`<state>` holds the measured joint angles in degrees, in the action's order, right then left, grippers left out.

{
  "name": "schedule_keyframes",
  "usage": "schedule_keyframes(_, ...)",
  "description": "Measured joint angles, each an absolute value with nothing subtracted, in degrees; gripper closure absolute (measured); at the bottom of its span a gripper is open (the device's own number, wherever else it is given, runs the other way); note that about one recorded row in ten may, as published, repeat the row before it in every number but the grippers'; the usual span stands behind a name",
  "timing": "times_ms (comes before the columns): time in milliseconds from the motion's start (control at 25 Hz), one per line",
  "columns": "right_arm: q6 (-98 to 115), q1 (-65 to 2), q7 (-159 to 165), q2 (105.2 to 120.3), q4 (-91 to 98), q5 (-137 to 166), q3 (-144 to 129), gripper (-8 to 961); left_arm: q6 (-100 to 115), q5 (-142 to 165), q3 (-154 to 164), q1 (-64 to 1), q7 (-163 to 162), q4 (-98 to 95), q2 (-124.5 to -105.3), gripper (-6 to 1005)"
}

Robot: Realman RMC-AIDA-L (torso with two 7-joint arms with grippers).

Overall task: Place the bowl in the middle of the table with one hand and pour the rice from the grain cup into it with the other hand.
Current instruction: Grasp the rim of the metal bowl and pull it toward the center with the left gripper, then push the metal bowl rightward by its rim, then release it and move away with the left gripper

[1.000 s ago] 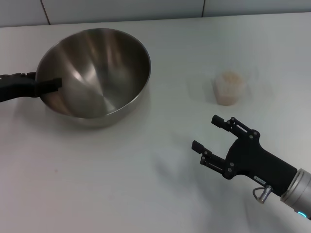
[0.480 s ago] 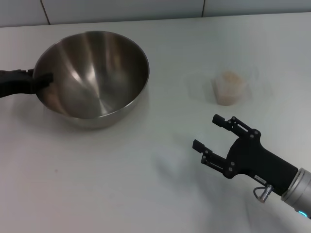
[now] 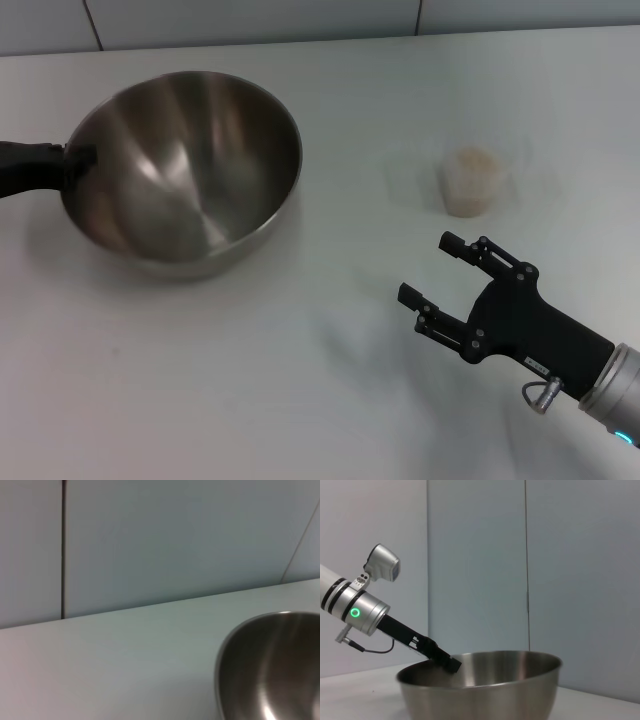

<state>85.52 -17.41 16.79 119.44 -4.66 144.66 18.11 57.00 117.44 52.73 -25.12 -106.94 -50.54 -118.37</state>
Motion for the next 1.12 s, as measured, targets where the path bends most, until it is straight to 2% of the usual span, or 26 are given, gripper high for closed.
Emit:
schedule_keyframes(400,85.5,-17.2,16.7,119.44,-4.7,144.6,18.1,192,57.2,117.3,54.2,-24.5,-106.6,-51.2,-118.44,933)
schedule_keyframes(1120,85.5,-17.4,16.2,119.44,-4.7,144.6,18.1,192,60.2,117.2,60.9,-24.9,-113.3,-60.6,-118.47,957)
